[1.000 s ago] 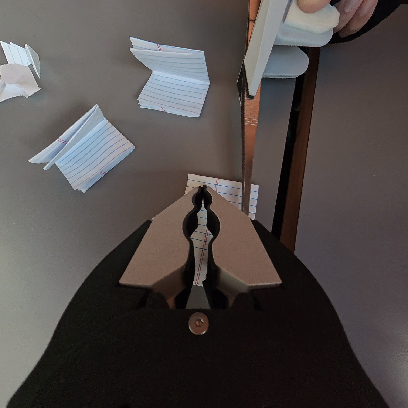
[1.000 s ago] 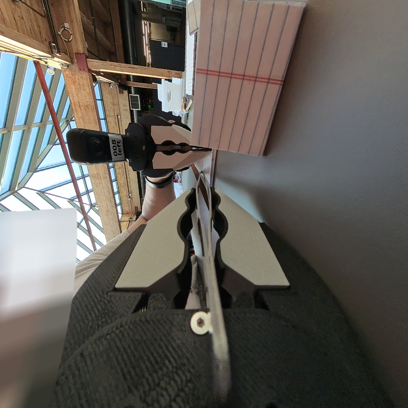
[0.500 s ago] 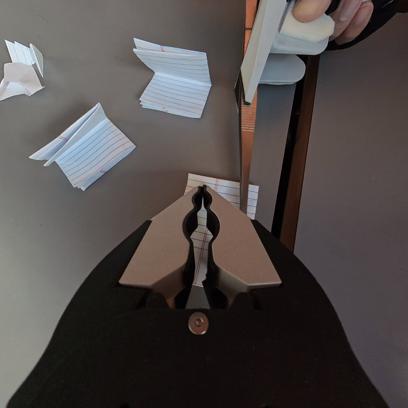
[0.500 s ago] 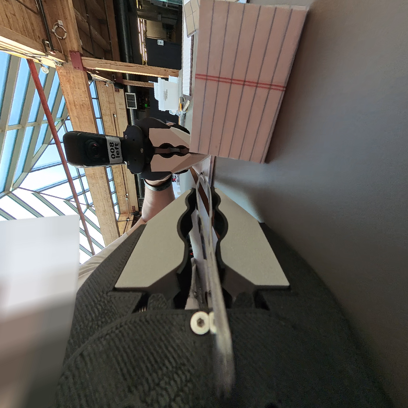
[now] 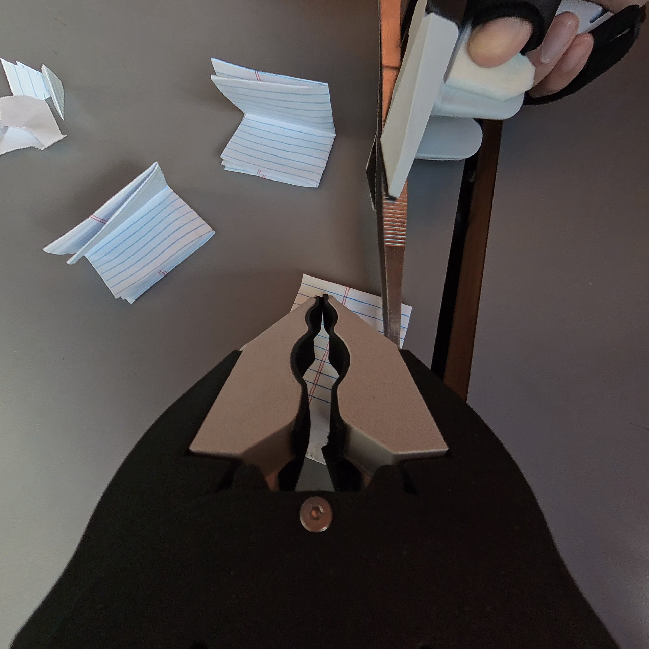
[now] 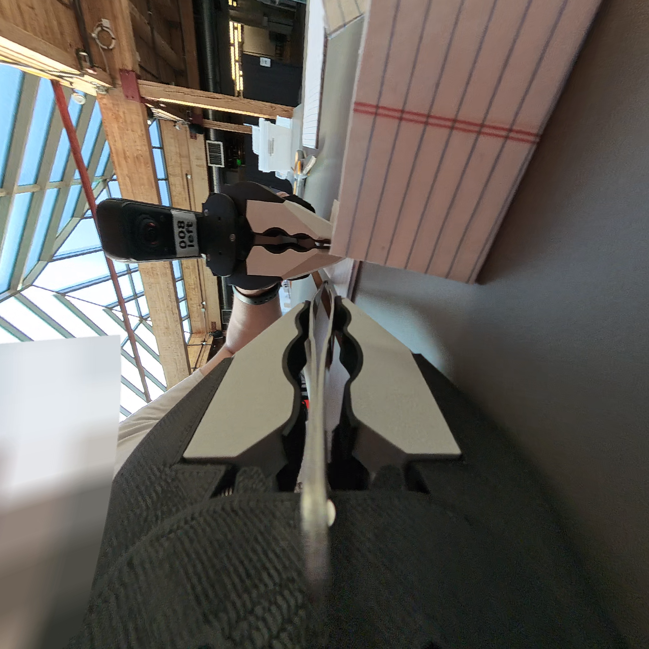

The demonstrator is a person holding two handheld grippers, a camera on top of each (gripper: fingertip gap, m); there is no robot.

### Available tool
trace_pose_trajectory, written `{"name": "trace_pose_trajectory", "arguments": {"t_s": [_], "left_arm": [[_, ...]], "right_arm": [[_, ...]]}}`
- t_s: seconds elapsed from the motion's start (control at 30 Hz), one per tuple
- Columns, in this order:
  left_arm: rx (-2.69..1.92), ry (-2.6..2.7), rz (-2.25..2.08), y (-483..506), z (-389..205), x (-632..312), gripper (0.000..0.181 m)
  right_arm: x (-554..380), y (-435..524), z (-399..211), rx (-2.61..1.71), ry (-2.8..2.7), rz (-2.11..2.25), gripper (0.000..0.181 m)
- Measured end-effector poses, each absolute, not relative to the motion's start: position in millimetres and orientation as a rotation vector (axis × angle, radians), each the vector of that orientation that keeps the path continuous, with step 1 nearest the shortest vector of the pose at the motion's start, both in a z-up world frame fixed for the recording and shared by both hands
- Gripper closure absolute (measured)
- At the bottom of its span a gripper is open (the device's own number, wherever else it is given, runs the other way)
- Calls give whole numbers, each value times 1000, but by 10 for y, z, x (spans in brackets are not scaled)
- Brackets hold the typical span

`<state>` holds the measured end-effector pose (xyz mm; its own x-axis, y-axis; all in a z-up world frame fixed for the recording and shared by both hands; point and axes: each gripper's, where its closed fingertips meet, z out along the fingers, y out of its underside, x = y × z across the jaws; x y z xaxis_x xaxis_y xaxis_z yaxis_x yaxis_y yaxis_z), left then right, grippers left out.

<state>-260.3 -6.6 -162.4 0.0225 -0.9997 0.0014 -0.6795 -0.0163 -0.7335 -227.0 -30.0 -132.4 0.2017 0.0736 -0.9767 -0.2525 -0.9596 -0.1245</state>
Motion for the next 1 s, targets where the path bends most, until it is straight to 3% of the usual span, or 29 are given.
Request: {"name": "trace_pose_trajectory", "arguments": {"t_s": [1.0], "left_arm": [[-1818,1690,-855,-65,-1621,-2603,181]], "right_arm": [[-2274,-254,-1384,-2198,41,1643,169]]}}
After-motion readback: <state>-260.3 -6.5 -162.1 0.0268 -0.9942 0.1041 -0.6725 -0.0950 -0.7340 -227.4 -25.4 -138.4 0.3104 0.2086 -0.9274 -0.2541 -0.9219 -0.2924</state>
